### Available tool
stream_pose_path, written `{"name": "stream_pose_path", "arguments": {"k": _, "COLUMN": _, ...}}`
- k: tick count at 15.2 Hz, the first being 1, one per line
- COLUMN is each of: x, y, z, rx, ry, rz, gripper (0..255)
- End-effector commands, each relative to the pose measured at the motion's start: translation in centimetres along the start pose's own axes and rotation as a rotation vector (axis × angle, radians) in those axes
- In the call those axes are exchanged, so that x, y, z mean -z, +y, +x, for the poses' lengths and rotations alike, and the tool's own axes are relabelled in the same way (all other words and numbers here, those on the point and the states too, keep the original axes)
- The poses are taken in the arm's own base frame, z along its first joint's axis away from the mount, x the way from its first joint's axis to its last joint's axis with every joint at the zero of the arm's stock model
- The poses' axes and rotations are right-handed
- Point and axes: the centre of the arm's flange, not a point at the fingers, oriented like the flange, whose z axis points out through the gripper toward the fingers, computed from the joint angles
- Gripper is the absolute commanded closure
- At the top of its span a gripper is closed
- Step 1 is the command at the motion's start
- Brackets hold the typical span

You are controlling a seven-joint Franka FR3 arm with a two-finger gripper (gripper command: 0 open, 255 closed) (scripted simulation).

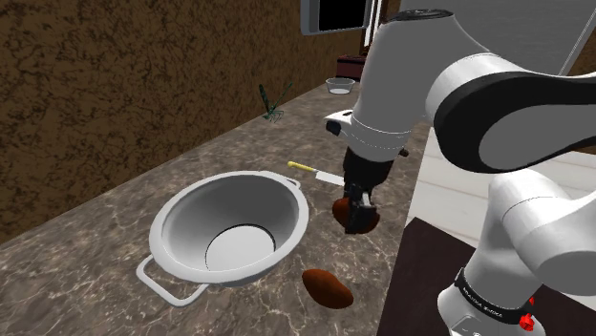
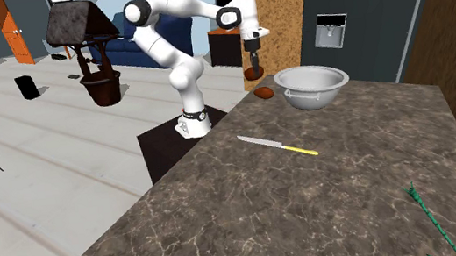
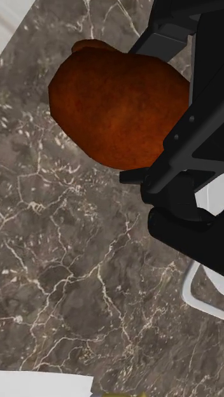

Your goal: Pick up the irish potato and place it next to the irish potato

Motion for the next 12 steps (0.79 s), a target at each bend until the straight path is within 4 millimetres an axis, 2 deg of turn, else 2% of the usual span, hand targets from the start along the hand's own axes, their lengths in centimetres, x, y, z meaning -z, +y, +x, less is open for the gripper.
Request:
{"name": "stream_pose_path", "arguments": {"k": 1, "x": 0.2, "y": -2.4, "z": 1.0, "rx": -0.001, "ry": 0.000, "rz": 0.001, "gripper": 255}}
{"name": "stream_pose_path", "arguments": {"k": 12, "x": 0.8, "y": -15.5, "z": 7.3, "rx": -0.001, "ry": 0.000, "rz": 0.001, "gripper": 255}}
